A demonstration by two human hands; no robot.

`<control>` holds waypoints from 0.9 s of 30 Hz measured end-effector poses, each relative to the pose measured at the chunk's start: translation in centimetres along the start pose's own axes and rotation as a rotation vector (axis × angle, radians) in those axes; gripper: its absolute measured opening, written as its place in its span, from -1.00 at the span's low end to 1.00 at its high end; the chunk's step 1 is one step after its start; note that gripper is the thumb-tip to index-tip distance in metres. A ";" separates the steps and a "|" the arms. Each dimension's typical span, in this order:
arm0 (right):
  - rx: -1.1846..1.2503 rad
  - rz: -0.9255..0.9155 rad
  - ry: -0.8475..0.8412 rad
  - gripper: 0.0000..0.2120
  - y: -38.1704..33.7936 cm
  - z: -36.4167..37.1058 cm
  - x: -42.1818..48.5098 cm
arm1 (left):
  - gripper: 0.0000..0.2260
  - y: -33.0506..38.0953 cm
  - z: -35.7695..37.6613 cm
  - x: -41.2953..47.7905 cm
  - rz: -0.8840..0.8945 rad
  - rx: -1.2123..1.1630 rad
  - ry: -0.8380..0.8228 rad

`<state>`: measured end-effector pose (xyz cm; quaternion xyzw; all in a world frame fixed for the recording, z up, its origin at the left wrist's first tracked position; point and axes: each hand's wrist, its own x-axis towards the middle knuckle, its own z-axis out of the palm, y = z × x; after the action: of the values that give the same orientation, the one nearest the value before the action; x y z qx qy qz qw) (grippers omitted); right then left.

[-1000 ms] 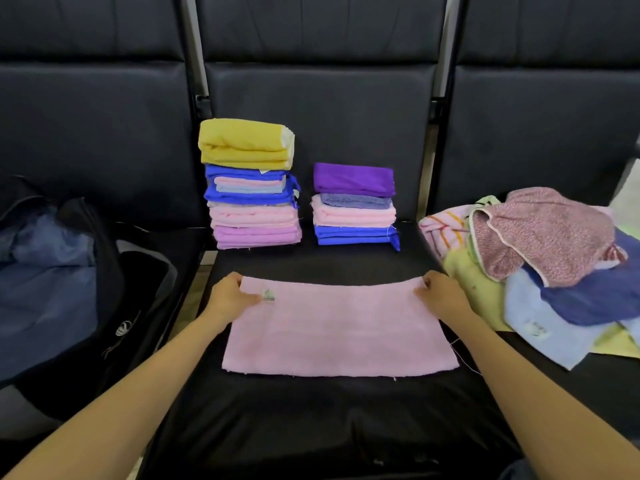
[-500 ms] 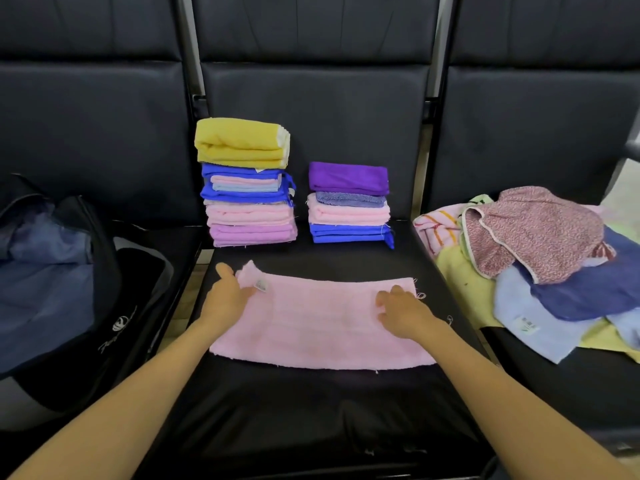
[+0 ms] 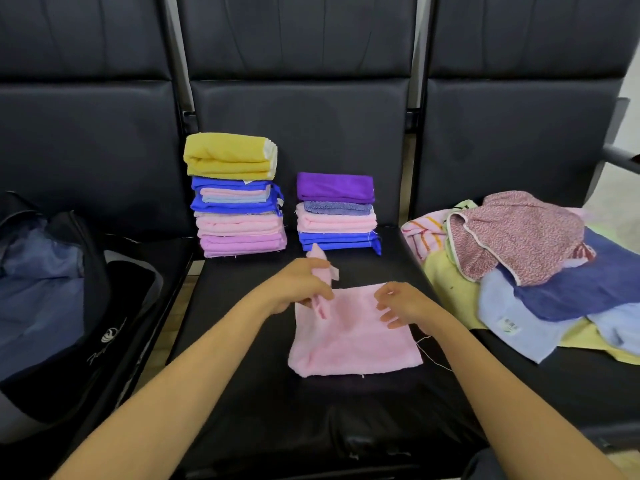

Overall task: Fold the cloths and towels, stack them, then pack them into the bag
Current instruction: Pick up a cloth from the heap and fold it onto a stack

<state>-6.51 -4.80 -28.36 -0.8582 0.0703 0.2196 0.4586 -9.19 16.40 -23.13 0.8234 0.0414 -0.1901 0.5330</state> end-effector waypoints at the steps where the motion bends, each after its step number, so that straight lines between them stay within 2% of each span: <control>1: 0.026 0.021 -0.005 -0.79 0.2 -0.4 -0.1 | -0.43 0.8 1.3 0.5 0.005 -0.015 -0.025; 3: 0.104 0.062 -0.012 -0.76 0.6 -1.0 0.0 | -0.43 1.9 3.9 1.6 0.007 -0.044 -0.069; 6: 0.165 0.104 0.003 -0.73 1.2 -1.8 0.2 | -0.54 2.5 7.6 2.6 0.000 -0.081 -0.127; 10: 0.078 0.110 0.097 -0.55 1.3 -2.1 0.7 | -0.43 1.9 10.0 3.5 -0.035 -0.257 -0.232; 13: 0.016 0.134 0.124 -0.52 1.7 -2.2 1.2 | -0.45 0.4 9.1 4.2 -0.015 -0.227 -0.108; 16: -0.132 0.058 0.029 -0.58 2.2 -2.2 1.3 | -0.52 -2.1 7.3 4.6 -0.010 0.005 0.128; 18: -0.169 -0.022 0.015 -0.53 2.2 -2.1 1.2 | -0.49 -3.7 6.4 4.5 -0.092 0.114 0.280; 20: 0.056 -0.121 -0.067 -0.51 1.6 -2.1 0.9 | -0.40 -5.0 6.0 4.3 -0.202 0.075 0.320; 22: 0.371 -0.188 -0.197 -0.55 1.0 -2.5 0.7 | -0.33 -6.3 5.9 4.2 -0.292 -0.094 0.290; 23: 0.455 -0.193 -0.222 -0.56 1.0 -2.6 0.8 | -0.33 -6.8 5.9 4.3 -0.312 -0.166 0.277; 25: 0.348 -0.169 -0.153 -0.58 1.5 -2.5 1.0 | -0.40 -7.4 5.8 4.5 -0.316 -0.225 0.289; 27: -0.002 -0.127 -0.030 -0.55 2.3 -2.3 0.9 | -0.45 -7.4 5.9 4.5 -0.319 -0.254 0.298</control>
<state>-5.67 -7.89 -29.38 -0.8579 0.0084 0.2030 0.4719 -8.60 13.72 -33.29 0.7518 0.2724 -0.1415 0.5836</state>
